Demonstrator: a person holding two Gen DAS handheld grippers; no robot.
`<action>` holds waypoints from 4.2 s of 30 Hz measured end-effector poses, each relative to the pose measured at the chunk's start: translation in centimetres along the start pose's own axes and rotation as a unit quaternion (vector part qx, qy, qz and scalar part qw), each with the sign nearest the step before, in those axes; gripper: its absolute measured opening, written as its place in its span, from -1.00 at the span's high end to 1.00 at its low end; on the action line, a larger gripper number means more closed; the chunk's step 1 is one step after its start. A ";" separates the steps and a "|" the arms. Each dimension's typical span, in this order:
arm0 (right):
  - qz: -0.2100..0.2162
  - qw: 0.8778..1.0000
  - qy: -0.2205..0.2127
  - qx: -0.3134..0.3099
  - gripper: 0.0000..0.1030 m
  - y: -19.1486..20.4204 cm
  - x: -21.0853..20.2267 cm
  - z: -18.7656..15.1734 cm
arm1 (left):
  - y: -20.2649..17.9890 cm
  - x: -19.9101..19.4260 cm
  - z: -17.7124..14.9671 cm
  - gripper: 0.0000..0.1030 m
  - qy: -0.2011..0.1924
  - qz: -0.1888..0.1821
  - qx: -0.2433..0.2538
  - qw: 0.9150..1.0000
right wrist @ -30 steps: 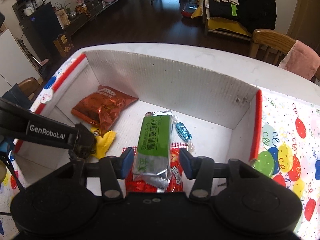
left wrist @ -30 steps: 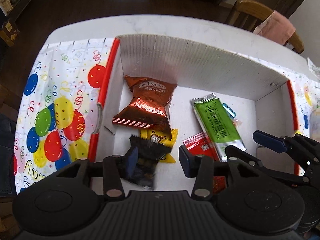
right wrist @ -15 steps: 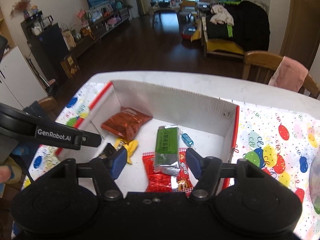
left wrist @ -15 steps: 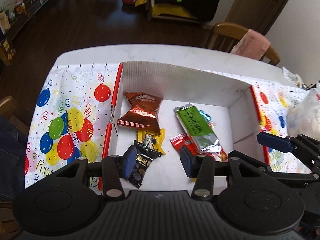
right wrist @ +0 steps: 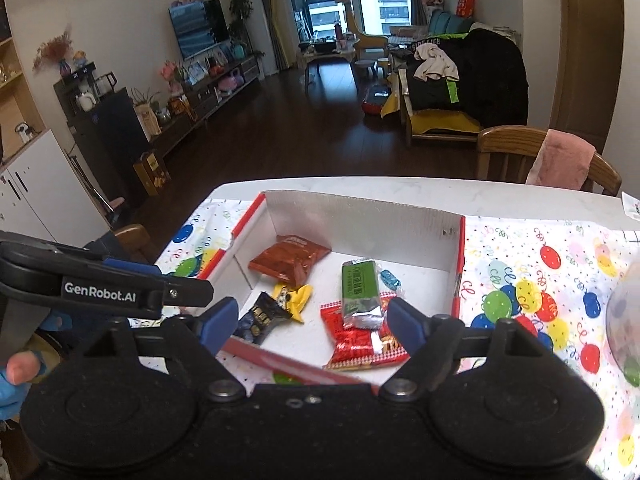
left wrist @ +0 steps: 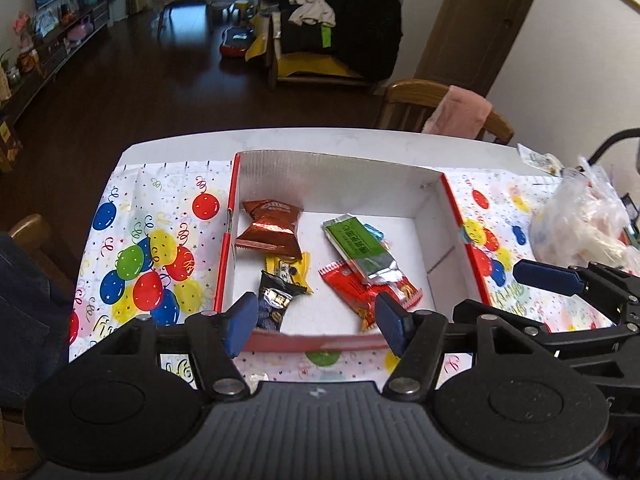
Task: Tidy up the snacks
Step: 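Withdraw both tools from the box back toward the snack pile, then grasp the white-wrapped cake with the left tool while the right tool grasps the brown chocolate packet, then carry the cake and chocolate packet over the red box and lower them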
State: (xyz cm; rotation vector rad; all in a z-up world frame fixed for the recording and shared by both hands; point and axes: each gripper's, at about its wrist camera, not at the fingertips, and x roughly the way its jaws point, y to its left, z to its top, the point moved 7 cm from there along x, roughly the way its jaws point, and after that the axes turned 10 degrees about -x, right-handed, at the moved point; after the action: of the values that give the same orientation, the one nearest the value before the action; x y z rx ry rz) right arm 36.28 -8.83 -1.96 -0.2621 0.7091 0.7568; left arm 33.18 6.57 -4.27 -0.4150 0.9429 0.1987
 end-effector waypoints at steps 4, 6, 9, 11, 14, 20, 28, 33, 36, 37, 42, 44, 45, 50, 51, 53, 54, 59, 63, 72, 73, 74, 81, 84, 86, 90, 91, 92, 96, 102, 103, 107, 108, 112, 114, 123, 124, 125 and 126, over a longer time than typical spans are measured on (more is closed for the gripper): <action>-0.002 1.000 -0.011 0.010 -0.78 0.6 -1.6 -0.9 | -0.3 -1.8 -1.3 -0.34 -0.016 -0.008 0.022 1.000; -0.001 1.000 -0.015 0.012 -0.78 1.1 -2.3 -1.4 | -0.3 -2.8 -2.0 -0.37 -0.029 -0.007 0.025 0.999; 0.002 1.000 -0.022 0.009 -0.85 2.0 -3.3 -2.2 | -0.2 -4.0 -3.1 -0.38 -0.038 -0.015 0.033 0.999; 0.005 1.000 -0.024 0.007 -0.93 2.7 -3.9 -2.9 | -0.1 -4.7 -3.9 -0.44 -0.044 -0.018 0.039 0.998; 0.011 1.000 -0.025 0.004 -0.96 3.6 -4.6 -4.2 | 0.3 -5.3 -5.3 -0.52 -0.050 -0.024 0.049 0.997; 0.005 1.000 -0.026 -0.012 -0.99 5.3 -5.6 -6.8 | 1.3 -5.5 -8.6 -0.53 -0.035 -0.032 0.058 0.997; 0.003 1.000 -0.004 -0.014 -0.99 6.2 -5.7 -11.4 | 2.6 -4.4 -13.1 -0.53 -0.002 -0.032 0.062 0.998; 0.004 1.000 0.019 -0.018 -0.99 6.5 -5.4 -14.3 | 3.2 -3.3 -15.5 -0.53 0.028 -0.030 0.061 0.997; 0.014 0.998 0.030 -0.051 -0.99 7.9 -5.0 -15.8 | 3.5 -2.6 -16.7 -0.53 0.044 -0.030 0.066 0.996; 0.017 0.998 0.035 -0.059 -0.99 8.3 -4.7 -16.4 | 3.6 -2.3 -17.0 -0.53 0.048 -0.030 0.069 0.996; 0.039 0.995 0.067 -0.065 -0.98 10.0 -3.2 -18.8 | 3.8 -1.0 -18.8 -0.53 0.063 -0.025 0.085 0.994; 0.044 0.993 0.082 -0.069 -0.92 10.5 -2.4 -19.6 | 3.8 -0.3 -19.4 -0.53 0.073 -0.025 0.088 0.993; 0.047 0.993 0.087 -0.070 -0.92 10.9 -2.1 -19.9 | 3.9 0.1 -19.7 -0.53 0.078 -0.023 0.090 0.993; 0.062 0.990 0.110 -0.067 -0.84 12.0 -0.2 -21.1 | 4.2 1.7 -20.9 -0.53 0.112 -0.025 0.083 0.990; 0.063 0.989 0.114 -0.068 -0.84 12.2 0.1 -21.3 | 4.3 1.9 -21.0 -0.53 0.116 -0.026 0.082 0.990; 0.067 0.988 0.121 -0.068 -0.75 12.5 0.7 -21.5 | 4.4 2.4 -21.3 -0.53 0.122 -0.022 0.079 0.989; 0.071 0.987 0.124 -0.068 -0.72 12.7 1.0 -21.6 | 4.4 2.7 -21.4 -0.53 0.125 -0.022 0.075 0.989; 0.075 0.986 0.134 -0.070 -0.57 13.0 2.3 -21.9 | 4.3 3.5 -21.7 -0.53 0.136 -0.030 0.069 0.988; 0.078 0.985 0.139 -0.073 -0.46 13.2 3.0 -22.0 | 4.2 3.9 -21.6 -0.53 0.142 -0.035 0.068 0.987; 0.081 0.983 0.144 -0.076 -0.07 13.3 3.8 -22.2 | 4.5 5.1 -21.6 -0.27 0.168 -0.042 0.056 0.983; 0.080 0.983 0.144 -0.076 -0.02 13.2 3.8 -22.2 | 4.5 5.1 -21.6 -0.27 0.169 -0.044 0.054 0.983; 0.079 0.983 0.144 -0.076 0.04 13.1 3.9 -22.2 | 4.5 5.2 -21.5 -0.25 0.171 -0.046 0.052 0.983; 0.081 0.984 0.141 -0.075 0.16 13.1 3.6 -22.2 | 4.6 5.5 -21.8 -0.03 0.182 -0.041 0.048 0.981; 0.084 0.983 0.143 -0.074 0.20 13.1 3.5 -22.2 | 4.8 5.4 -21.7 0.06 0.185 -0.044 0.041 0.981; 0.086 0.983 0.142 -0.074 0.25 13.1 3.4 -22.2 | 4.9 5.3 -21.8 0.11 0.184 -0.044 0.038 0.981; 0.088 0.984 0.141 -0.069 0.29 13.0 3.2 -22.3 | 5.4 5.0 -21.8 0.14 0.183 -0.042 0.025 0.982; 0.088 0.984 0.141 -0.067 0.30 13.0 3.2 -22.3 | 5.6 4.9 -21.8 0.14 0.183 -0.040 0.021 0.982; 0.088 0.984 0.140 -0.065 0.32 13.0 3.1 -22.2 | 5.8 4.9 -21.7 0.15 0.183 -0.039 0.016 0.982; 0.085 0.985 0.136 -0.058 0.40 12.8 2.9 -22.1 | 6.4 4.3 -21.6 0.15 0.176 -0.041 0.002 0.983; 0.085 0.988 0.127 -0.027 0.43 12.1 2.2 -21.7 | 7.4 3.1 -21.3 0.15 0.159 -0.035 -0.011 0.987; 0.084 0.988 0.125 -0.023 0.43 11.9 2.0 -21.6 | 7.5 2.8 -21.2 0.15 0.154 -0.033 -0.012 0.987; 0.084 0.991 0.108 -0.002 0.43 11.1 0.9 -20.6 | 7.9 1.7 -20.5 0.15 0.136 -0.029 -0.016 0.990; 0.083 0.991 0.102 0.001 0.43 10.9 0.6 -20.3 | 7.9 1.5 -20.2 0.15 0.131 -0.028 -0.017 0.991; 0.078 0.994 0.080 0.018 0.43 10.0 -0.6 -19.1 | 8.2 0.3 -19.4 0.15 0.120 -0.026 -0.030 0.992; 0.074 0.995 0.068 0.027 0.43 9.5 -1.2 -18.4 | 8.3 -0.3 -18.9 0.15 0.113 -0.029 -0.035 0.993; 0.058 0.997 0.021 0.049 0.43 7.0 -3.3 -15.2 | 7.5 -2.2 -16.4 0.15 0.080 -0.029 -0.032 0.996; 0.056 0.997 0.016 0.050 0.43 6.7 -3.4 -14.8 | 7.4 -2.3 -16.1 0.15 0.077 -0.027 -0.030 0.996; 0.053 0.997 0.013 0.050 0.43 6.5 -3.5 -14.4 | 7.3 -2.4 -15.8 0.15 0.075 -0.026 -0.029 0.996; 0.051 0.997 0.010 0.050 0.43 6.2 -3.7 -14.0 | 7.2 -2.5 -15.5 0.15 0.073 -0.025 -0.028 0.997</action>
State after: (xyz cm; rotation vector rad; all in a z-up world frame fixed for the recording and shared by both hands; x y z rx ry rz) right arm 23.12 -12.81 -9.73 -0.1428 0.7807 0.8136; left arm 17.79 6.42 -12.11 -0.5093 1.0714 0.1519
